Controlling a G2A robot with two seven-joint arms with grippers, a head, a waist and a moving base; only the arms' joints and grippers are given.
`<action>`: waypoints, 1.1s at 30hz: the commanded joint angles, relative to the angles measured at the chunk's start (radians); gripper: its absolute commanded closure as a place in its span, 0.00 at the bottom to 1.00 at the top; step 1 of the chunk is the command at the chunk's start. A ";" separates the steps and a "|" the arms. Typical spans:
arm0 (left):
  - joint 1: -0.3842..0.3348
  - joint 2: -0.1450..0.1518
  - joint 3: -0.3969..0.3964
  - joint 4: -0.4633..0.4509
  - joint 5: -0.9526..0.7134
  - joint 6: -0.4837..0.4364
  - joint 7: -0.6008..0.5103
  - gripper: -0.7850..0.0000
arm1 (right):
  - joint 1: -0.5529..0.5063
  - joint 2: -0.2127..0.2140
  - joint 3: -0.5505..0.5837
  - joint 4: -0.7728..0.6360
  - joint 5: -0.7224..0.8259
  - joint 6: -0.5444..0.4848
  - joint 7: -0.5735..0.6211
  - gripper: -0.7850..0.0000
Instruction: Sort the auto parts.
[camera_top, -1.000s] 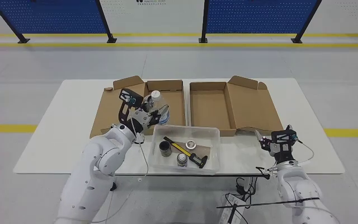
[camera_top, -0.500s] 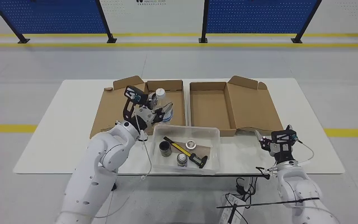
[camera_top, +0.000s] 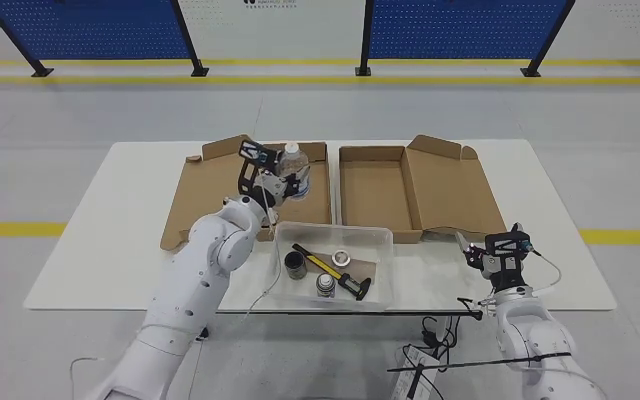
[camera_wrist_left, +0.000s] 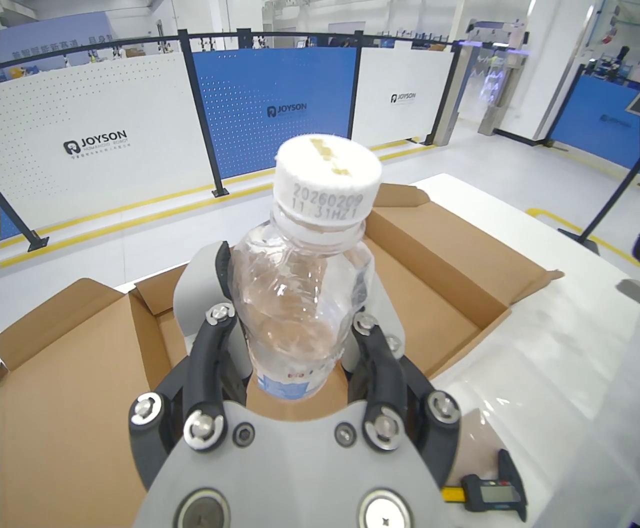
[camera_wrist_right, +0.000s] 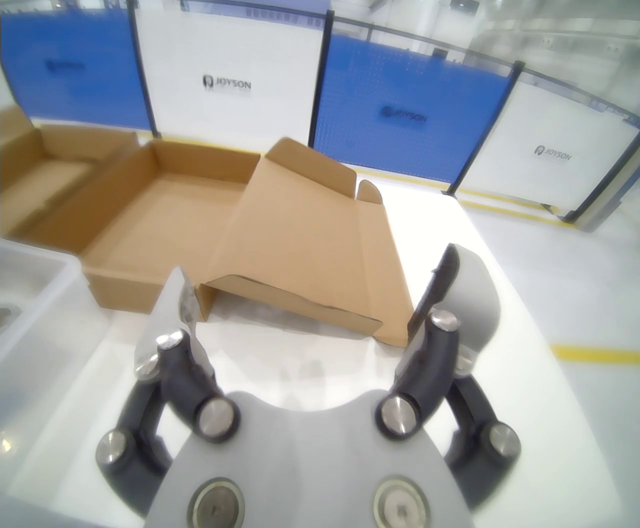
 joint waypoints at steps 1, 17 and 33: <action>-0.013 -0.004 0.006 0.053 0.000 0.009 0.015 1.00 | 0.000 0.000 0.000 0.000 0.000 0.000 0.000 0.00; -0.039 -0.017 0.017 0.220 0.014 0.005 0.031 1.00 | 0.000 0.000 0.000 0.000 0.000 0.000 0.000 0.00; -0.027 -0.020 0.009 0.266 0.032 -0.013 0.031 0.62 | 0.000 0.000 0.000 0.000 0.000 0.000 0.000 0.00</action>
